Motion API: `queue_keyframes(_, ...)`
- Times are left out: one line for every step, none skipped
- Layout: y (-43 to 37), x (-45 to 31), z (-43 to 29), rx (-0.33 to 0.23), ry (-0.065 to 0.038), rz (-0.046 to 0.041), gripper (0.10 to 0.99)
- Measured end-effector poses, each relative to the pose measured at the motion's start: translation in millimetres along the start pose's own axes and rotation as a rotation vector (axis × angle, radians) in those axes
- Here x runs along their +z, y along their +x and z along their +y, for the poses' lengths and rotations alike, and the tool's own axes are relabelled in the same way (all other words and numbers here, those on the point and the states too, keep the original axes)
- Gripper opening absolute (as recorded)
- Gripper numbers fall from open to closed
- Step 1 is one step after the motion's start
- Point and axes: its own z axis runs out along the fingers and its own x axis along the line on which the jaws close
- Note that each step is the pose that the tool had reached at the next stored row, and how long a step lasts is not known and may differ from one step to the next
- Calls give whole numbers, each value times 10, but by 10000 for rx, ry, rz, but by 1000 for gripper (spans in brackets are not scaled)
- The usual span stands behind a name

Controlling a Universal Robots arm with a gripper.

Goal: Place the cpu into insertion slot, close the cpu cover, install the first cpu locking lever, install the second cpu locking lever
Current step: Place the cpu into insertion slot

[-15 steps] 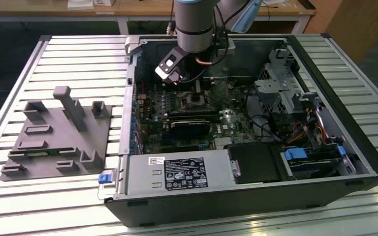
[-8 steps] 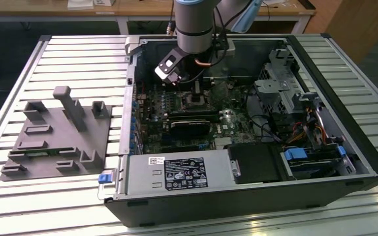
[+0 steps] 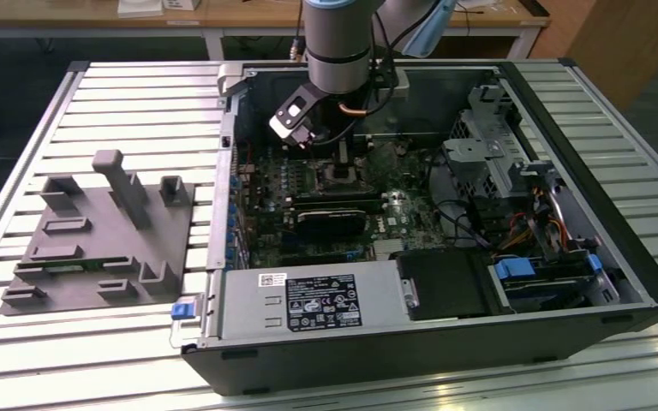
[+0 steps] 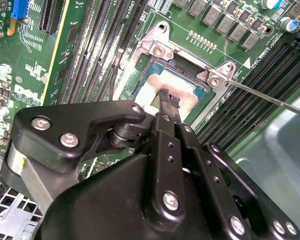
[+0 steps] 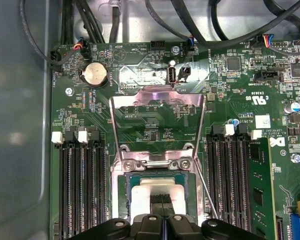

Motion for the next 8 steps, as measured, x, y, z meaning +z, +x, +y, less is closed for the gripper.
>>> queue_keyframes(0,0,0,0,0,1,106)
queue_keyframes(0,0,0,1,0,0,106)
queue_keyframes(0,-1,0,0,-1,2,106)
queue_keyframes(1,-4,1,1,-3,5,106)
queue_keyframes(2,-8,2,1,-7,10,106)
queue_keyframes(2,-17,3,2,-6,12,106)
queue_keyframes(1,-31,3,1,-2,4,106)
queue_keyframes(1,-44,4,1,-1,3,106)
